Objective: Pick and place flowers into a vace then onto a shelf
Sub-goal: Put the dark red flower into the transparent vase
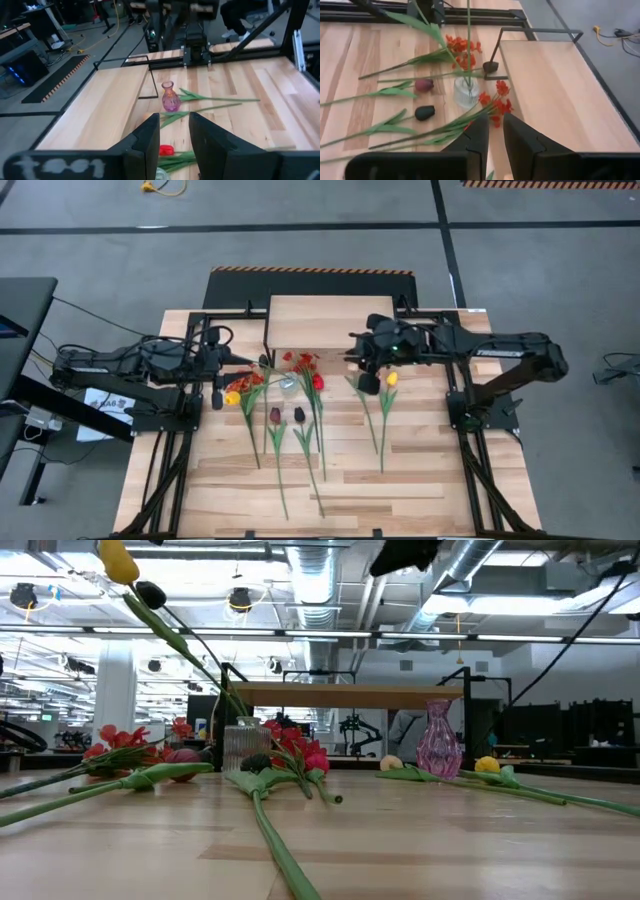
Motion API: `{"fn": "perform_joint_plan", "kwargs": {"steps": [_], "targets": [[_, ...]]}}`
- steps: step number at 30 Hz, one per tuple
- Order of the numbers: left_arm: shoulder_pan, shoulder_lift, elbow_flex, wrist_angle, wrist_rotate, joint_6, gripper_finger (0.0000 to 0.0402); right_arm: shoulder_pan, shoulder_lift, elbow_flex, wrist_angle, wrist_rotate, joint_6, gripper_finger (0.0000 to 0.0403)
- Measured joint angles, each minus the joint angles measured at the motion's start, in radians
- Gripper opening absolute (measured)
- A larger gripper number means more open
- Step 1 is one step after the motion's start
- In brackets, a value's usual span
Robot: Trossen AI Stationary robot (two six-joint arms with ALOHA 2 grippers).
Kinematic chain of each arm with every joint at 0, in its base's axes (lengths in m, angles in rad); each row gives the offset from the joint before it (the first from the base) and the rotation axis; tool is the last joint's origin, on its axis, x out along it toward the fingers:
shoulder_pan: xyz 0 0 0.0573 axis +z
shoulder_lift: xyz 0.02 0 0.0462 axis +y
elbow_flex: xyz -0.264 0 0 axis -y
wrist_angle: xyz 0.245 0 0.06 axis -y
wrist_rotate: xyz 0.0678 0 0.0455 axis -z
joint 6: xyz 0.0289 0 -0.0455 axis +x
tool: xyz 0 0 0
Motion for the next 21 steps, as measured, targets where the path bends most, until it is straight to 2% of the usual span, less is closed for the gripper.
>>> {"fn": "perform_joint_plan", "kwargs": {"steps": [11,21], "targets": [[0.0,0.0,0.0,-0.005,0.0,-0.088,0.0096,0.0,-0.245,-0.464,0.488,-0.074,-0.003,0.0052],[0.0,0.0,0.0,-0.006,0.0,-0.091,0.0096,-0.021,-0.337,-0.817,0.846,-0.081,-0.037,0.0052]]}}
